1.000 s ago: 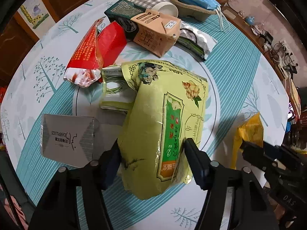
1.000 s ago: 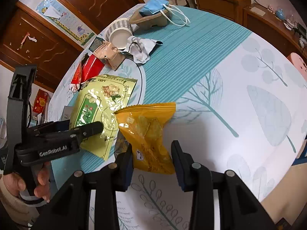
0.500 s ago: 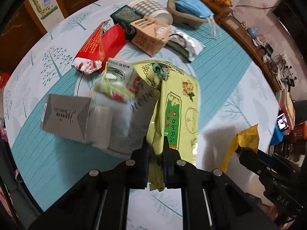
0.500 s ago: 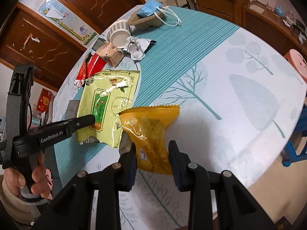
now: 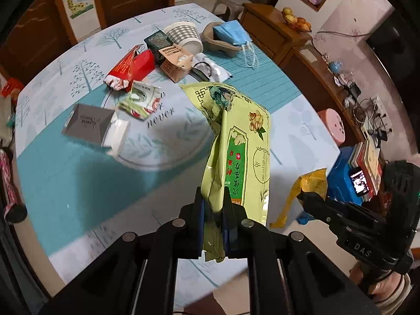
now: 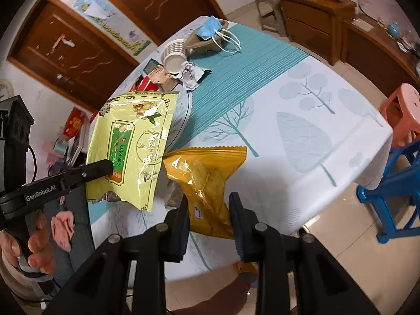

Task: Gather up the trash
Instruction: 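Lift both bags and carry them toward the trash bin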

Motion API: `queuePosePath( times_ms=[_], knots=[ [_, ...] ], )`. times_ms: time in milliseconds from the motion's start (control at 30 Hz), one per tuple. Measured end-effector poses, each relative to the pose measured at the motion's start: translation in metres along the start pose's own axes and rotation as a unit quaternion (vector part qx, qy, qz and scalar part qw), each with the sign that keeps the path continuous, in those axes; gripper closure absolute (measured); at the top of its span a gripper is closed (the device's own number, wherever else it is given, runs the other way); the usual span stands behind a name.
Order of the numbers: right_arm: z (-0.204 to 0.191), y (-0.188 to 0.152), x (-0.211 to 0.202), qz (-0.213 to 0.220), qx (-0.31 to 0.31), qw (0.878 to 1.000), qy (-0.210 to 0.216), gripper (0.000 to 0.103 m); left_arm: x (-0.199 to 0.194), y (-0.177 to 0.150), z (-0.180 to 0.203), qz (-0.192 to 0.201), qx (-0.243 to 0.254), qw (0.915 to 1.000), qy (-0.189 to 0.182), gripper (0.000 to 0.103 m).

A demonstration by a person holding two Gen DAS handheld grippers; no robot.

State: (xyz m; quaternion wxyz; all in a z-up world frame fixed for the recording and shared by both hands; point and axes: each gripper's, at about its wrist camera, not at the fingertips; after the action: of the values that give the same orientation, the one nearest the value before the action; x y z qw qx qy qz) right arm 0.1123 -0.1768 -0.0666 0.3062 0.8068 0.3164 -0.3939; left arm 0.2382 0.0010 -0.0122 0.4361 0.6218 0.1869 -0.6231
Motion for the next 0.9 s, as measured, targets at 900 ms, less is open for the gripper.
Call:
queuePosePath(
  times_ms=[900],
  knots=[
    [0.159, -0.047, -0.039, -0.139, -0.112, 0.984, 0.019, 0.079, 0.041, -0.122, 0.202, -0.078, -0.071, 0.9929, 0.053, 0.095]
  ],
)
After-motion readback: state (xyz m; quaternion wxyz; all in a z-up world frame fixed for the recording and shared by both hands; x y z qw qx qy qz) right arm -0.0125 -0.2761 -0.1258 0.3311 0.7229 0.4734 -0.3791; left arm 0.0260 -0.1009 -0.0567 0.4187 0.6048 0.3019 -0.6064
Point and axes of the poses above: each gripper's, at about its wrist camera, not at the fingertips, and x roughly the way its jaws point, z to its right, y to its top, and after that the axes turned 9 degrees about x, right-handed
